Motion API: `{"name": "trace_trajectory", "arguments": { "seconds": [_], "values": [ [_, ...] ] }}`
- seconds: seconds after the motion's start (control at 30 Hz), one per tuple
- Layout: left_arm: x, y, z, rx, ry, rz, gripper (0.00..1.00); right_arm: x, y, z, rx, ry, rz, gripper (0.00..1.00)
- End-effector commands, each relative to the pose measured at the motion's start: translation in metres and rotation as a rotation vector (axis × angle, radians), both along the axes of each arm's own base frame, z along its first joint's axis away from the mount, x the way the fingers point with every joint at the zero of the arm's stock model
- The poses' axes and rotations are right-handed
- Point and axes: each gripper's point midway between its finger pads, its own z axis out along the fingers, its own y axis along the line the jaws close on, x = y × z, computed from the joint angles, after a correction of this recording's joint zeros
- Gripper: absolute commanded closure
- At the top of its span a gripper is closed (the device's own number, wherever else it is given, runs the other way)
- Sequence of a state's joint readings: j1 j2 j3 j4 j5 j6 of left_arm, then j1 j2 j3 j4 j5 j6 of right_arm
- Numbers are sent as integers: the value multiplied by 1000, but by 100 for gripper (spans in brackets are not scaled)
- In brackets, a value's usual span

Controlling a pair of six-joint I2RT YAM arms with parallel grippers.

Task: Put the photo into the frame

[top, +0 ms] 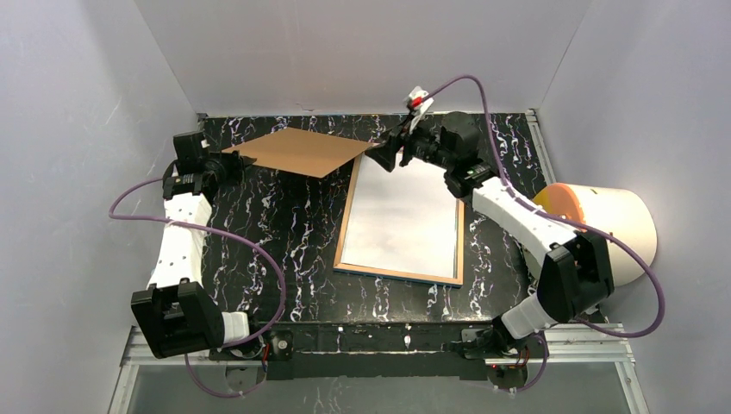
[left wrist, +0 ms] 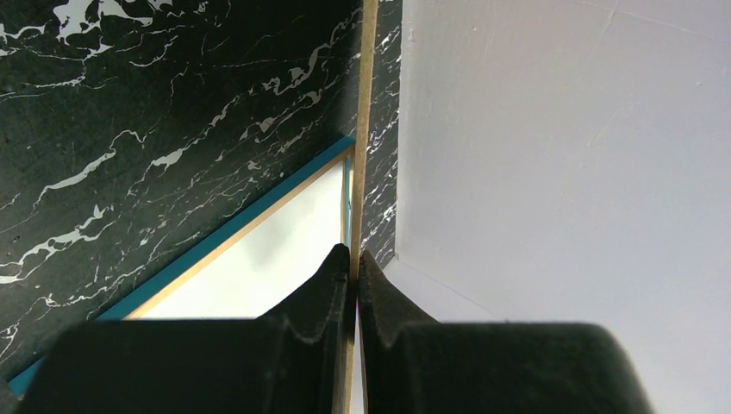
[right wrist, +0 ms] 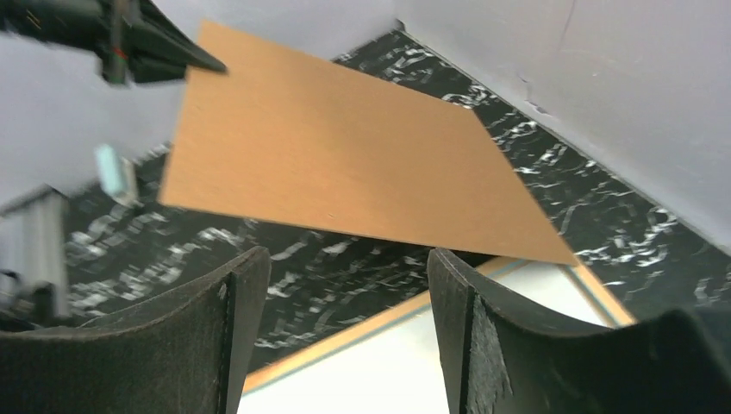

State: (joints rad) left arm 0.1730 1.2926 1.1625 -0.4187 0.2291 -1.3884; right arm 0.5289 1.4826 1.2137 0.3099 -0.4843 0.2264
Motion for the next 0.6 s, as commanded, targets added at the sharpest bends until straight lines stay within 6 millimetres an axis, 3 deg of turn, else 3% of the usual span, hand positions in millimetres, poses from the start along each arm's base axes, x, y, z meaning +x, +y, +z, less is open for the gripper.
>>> {"name": "trace_trajectory", "arguments": {
  "seconds": [0.0, 0.07, 0.17, 0.3, 0.57],
  "values": [
    [-1, -7, 25, -35, -64, -14, 100, 14, 26, -15, -235, -434, 45, 25],
    [-3, -7, 24, -42, -65, -7, 100, 13, 50, -24, -305, -518, 70, 25],
    [-4, -8, 25, -49, -72, -9, 100, 16, 65, -33, -320, -554, 91, 25],
    [-6, -10, 25, -53, -73, -17, 100, 16, 70, -63, -423, -628, 99, 24],
    [-17, -13, 17, -66, -53, -14, 100, 36, 77, -73, -471, -718, 66, 25]
  ]
}}
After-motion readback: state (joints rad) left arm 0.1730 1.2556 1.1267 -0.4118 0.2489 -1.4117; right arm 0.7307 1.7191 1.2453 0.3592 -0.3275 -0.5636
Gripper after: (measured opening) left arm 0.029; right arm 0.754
